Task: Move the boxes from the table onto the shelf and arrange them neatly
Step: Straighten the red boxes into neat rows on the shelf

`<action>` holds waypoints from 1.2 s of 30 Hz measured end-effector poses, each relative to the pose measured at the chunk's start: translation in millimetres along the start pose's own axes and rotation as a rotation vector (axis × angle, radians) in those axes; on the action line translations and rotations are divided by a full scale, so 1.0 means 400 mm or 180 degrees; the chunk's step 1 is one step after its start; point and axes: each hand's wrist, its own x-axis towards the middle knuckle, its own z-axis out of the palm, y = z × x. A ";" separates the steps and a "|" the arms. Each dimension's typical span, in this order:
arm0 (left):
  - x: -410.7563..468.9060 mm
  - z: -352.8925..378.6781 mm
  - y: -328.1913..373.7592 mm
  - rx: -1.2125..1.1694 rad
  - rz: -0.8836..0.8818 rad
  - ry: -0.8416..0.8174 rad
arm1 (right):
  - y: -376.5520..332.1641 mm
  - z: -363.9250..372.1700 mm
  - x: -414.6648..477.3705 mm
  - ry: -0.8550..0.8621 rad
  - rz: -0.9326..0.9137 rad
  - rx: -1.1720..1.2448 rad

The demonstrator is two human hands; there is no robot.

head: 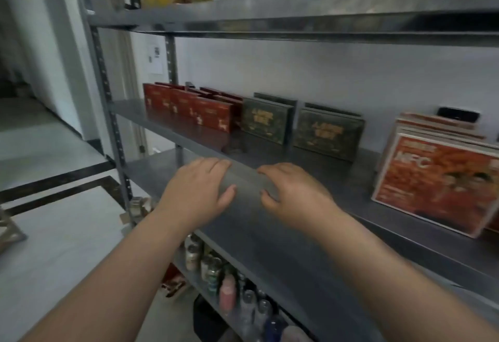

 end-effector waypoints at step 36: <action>0.883 0.281 -1.110 0.0224 0.0006 -0.0700 | -0.049 0.325 1.400 -0.0193 -0.0602 -0.0214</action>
